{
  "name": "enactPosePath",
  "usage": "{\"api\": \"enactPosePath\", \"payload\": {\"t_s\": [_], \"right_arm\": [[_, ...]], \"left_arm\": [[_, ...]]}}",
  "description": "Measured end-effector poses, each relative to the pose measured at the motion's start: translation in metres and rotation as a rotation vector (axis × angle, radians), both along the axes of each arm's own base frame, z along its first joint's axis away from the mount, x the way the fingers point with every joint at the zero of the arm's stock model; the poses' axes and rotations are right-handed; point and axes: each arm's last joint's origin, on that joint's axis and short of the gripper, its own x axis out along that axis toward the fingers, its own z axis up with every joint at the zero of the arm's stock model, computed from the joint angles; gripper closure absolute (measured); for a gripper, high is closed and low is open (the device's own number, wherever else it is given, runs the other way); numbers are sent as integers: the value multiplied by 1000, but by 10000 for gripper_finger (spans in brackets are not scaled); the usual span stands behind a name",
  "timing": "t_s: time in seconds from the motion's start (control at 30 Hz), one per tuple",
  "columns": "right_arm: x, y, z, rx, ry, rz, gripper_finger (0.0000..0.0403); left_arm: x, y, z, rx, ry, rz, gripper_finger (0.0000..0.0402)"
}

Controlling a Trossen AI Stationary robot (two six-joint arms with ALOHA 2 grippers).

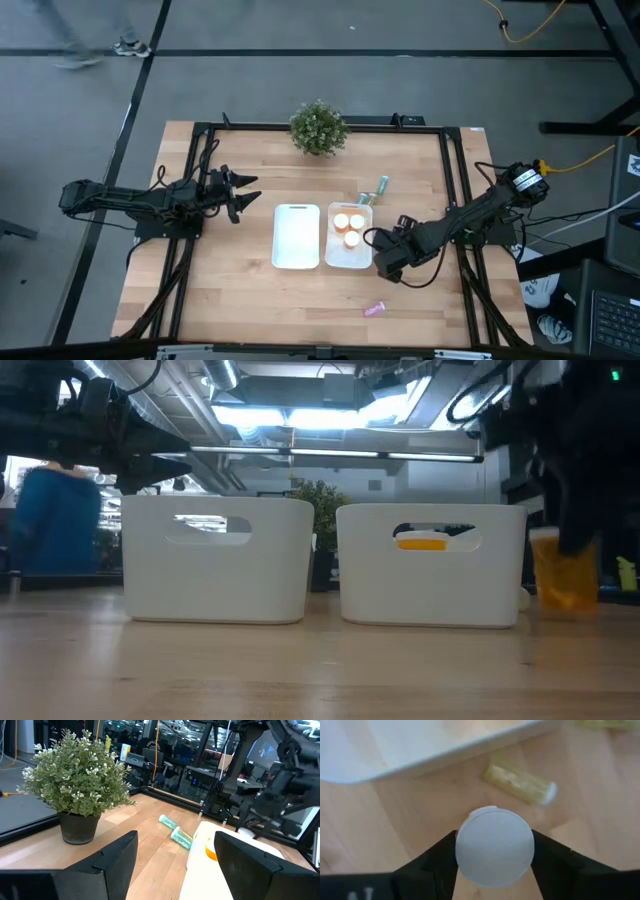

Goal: Pick and place medicine bottles into bin by pill shape (circle, oval)
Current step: Put the orange capsule bottle into the right white bin

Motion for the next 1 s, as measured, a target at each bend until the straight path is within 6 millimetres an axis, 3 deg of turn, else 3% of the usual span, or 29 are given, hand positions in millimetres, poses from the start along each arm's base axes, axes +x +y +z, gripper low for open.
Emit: {"api": "enactPosePath", "payload": {"t_s": [0.27,0.43,0.6,0.83,1.0], "right_arm": [[18,6,70,-96,-85,66,195],[30,12,96,-95,-203,172,194],[42,18,94,-61,-279,248,195],[59,25,60,-79,-162,305,194],[61,25,55,-63,-137,305,190]], "left_arm": [[0,0,0,0,0,0,147],[0,0,0,0,0,0,147],[0,0,0,0,0,0,147],[0,0,0,0,0,0,147],[0,0,0,0,0,0,147]]}}
